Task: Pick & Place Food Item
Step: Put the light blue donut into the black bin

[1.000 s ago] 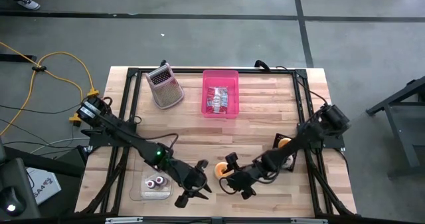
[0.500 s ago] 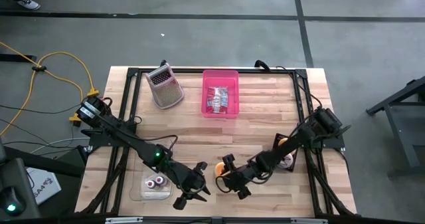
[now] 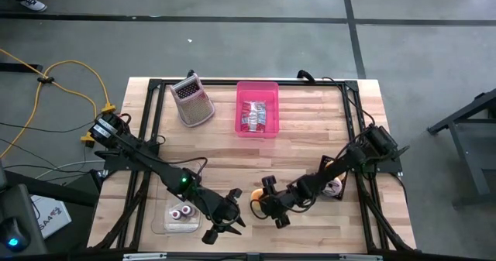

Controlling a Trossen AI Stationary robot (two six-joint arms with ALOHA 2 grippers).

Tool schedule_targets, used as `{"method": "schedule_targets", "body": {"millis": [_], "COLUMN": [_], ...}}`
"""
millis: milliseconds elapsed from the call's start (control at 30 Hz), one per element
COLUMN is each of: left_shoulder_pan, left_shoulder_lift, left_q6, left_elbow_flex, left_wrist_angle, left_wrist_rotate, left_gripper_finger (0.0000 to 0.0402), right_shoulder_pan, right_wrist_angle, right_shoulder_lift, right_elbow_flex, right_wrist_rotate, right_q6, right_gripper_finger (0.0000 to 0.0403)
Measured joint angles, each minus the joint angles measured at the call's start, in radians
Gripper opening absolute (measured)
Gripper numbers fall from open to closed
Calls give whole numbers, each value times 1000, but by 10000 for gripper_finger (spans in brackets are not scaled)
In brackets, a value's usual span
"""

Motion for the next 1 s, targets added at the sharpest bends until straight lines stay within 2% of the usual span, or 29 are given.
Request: {"method": "schedule_targets", "body": {"millis": [233, 1000], "left_shoulder_pan": [-1, -5], "left_shoulder_lift": [0, 0], "left_q6": [0, -12], "left_elbow_flex": [0, 0], "left_wrist_angle": [0, 1], "left_wrist_rotate": [0, 0], "left_gripper_finger": [118, 118], "right_shoulder_pan": [0, 0], "right_wrist_angle": [1, 11], "right_shoulder_lift": [0, 41], "right_elbow_flex": [0, 0], "right_wrist_rotate": [-23, -17], "right_q6": [51, 50], "right_gripper_finger": [215, 215]}}
